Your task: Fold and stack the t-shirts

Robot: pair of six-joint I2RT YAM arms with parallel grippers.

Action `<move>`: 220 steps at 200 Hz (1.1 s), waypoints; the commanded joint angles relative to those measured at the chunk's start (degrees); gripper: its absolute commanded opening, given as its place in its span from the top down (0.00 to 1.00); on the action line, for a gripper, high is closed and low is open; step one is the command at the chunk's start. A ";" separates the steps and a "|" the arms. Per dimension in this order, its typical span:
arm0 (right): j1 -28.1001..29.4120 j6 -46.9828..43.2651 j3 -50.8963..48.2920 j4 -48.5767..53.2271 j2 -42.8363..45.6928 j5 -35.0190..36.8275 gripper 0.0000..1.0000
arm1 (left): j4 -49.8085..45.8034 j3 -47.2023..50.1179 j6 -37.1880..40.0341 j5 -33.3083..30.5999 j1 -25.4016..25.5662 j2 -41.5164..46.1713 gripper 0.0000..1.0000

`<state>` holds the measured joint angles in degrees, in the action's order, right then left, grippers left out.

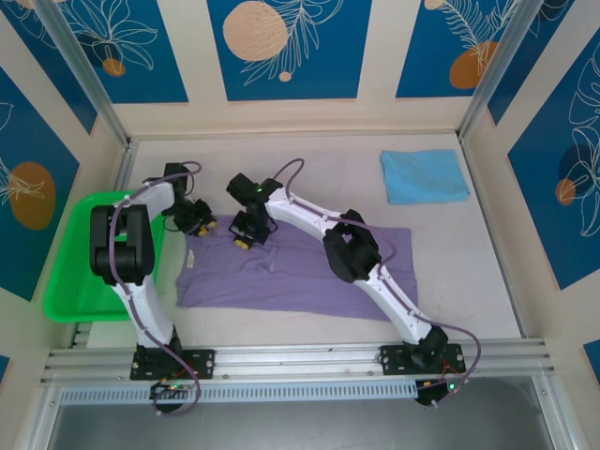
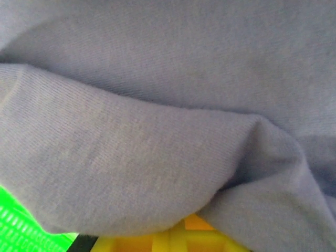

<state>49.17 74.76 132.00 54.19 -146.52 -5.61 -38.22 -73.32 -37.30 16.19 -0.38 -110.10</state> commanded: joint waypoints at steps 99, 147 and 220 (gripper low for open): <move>-1.25 -7.52 -11.93 -7.30 10.31 -10.94 1.00 | -4.91 -1.23 1.00 -2.48 -0.34 4.65 0.67; -2.29 -8.18 -16.27 -9.99 12.07 -13.64 1.00 | -5.08 1.32 -0.84 -1.25 -0.39 7.08 0.57; -4.82 -7.47 -22.50 -17.69 15.59 -18.14 1.00 | -3.50 3.20 -2.34 1.12 -1.11 4.66 0.62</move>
<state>45.39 67.44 111.31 39.86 -134.74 -19.73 -41.52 -70.48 -38.46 15.44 -0.71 -104.55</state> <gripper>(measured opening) 0.062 0.381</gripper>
